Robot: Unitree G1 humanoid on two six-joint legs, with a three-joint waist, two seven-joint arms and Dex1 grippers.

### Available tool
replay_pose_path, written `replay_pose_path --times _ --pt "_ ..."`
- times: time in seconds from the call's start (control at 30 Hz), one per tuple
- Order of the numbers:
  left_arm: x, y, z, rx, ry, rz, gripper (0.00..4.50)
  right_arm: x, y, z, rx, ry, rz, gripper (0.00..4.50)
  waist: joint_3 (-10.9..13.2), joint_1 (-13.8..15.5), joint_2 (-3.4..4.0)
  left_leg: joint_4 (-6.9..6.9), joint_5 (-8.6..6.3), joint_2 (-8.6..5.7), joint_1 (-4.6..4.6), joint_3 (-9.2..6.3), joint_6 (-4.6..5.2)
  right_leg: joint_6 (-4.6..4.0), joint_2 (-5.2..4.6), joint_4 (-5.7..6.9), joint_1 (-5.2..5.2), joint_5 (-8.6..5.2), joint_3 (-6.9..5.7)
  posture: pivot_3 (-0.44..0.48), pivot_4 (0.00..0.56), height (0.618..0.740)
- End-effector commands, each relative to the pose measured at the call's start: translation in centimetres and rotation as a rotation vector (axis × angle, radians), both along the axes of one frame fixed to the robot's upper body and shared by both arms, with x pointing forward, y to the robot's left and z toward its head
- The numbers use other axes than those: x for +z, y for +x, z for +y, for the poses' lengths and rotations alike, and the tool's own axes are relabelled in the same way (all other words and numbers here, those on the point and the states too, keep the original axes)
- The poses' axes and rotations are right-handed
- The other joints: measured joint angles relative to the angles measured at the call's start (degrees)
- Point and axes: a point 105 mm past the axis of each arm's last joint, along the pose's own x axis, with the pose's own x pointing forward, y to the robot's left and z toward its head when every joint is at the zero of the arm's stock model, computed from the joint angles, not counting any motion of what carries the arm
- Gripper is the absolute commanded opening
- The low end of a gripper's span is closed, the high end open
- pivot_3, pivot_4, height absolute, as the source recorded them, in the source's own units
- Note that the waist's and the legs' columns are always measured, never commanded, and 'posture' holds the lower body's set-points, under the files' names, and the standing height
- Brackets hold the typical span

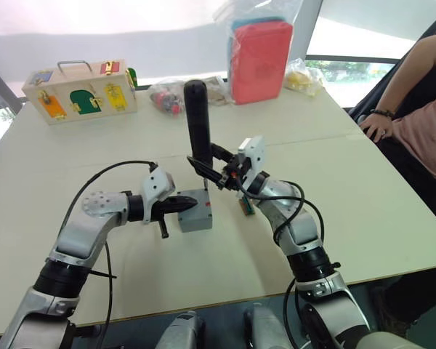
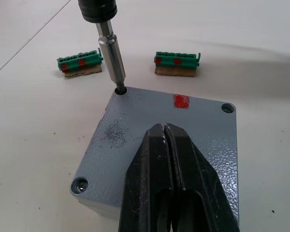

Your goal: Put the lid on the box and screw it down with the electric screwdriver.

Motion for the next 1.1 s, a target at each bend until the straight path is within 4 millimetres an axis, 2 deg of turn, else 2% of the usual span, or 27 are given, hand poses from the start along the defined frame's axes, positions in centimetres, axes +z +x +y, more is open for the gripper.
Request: replay_pose_path --times 0.03,0.27,0.37,0.57,0.63,0.7,0.73,0.87,1.1 --pt "-0.5 -0.2 0.6 0.013 0.021 0.014 0.0 -1.0 -0.3 1.2 0.043 -0.025 0.035 1.81 0.0 0.0 0.0 0.0 0.0 0.0 0.0 0.0 0.0 0.0 0.0 0.0 0.0 0.0 0.0 0.0 0.15 0.74" --pt "-0.8 -0.3 0.8 0.017 0.028 0.023 0.0 -0.1 -0.6 1.5 0.057 -0.012 0.018 1.81 0.0 0.0 0.0 0.0 0.0 0.0 0.0 0.0 0.0 0.0 0.0 0.0 -0.01 0.0 0.01 0.0 0.15 0.74" --pt "-0.9 -0.3 0.9 0.017 0.03 0.026 0.0 -1.2 -0.5 1.4 0.055 -0.039 0.044 1.81 0.0 0.0 0.0 -0.01 0.0 0.0 0.0 0.0 0.0 0.0 0.0 0.0 -0.01 0.0 0.02 0.0 0.15 0.74" --pt "-1.5 -0.4 1.2 0.027 0.042 0.044 0.0 -5.5 0.1 0.6 0.015 -0.127 0.185 1.81 -0.44 0.01 0.0 -0.06 -0.01 0.0 0.08 0.0 0.01 0.0 0.0 -0.01 0.03 0.0 0.03 0.0 0.15 0.74" --pt "-1.8 -0.5 1.4 0.031 0.048 0.054 0.0 -6.4 0.2 0.4 0.002 -0.139 0.222 1.81 -0.62 0.06 -0.02 -0.31 -0.02 0.0 0.47 0.0 0.02 -0.01 0.0 -0.19 0.35 0.0 0.05 0.0 0.15 0.74" --pt "-2.0 -0.6 1.5 0.032 0.053 0.058 0.0 -6.8 0.3 0.3 -0.006 -0.144 0.233 1.81 -0.94 0.14 -0.01 -0.78 -0.06 0.0 1.2 0.01 0.09 0.0 0.01 -0.48 0.98 -0.03 0.07 0.0 0.15 0.74" --pt "-2.1 -0.6 1.6 0.034 0.058 0.059 0.0 -7.0 0.3 0.3 -0.01 -0.148 0.234 1.81 -0.97 0.14 0.0 -0.83 -0.24 0.01 1.35 0.01 0.39 -0.02 0.06 -0.47 1.11 -0.09 0.07 0.0 0.15 0.74" --pt "-2.4 -0.6 1.8 0.034 0.072 0.063 0.0 -8.2 0.1 0.1 -0.018 -0.177 0.262 1.81 -1.1 0.2 0.0 -0.92 -0.38 0.01 1.96 0.01 0.45 0.0 0.07 -0.49 1.62 -0.21 0.1 0.0 0.15 0.74" --pt "-2.8 -0.7 2.0 0.037 0.082 0.07 0.0 -9.3 0.3 -0.2 -0.05 -0.188 0.303 1.81 -1.65 0.22 0.1 -0.9 -0.5 0.02 2.08 -0.01 0.44 0.0 0.08 -0.5 1.76 -0.33 0.11 0.0 0.15 0.74"
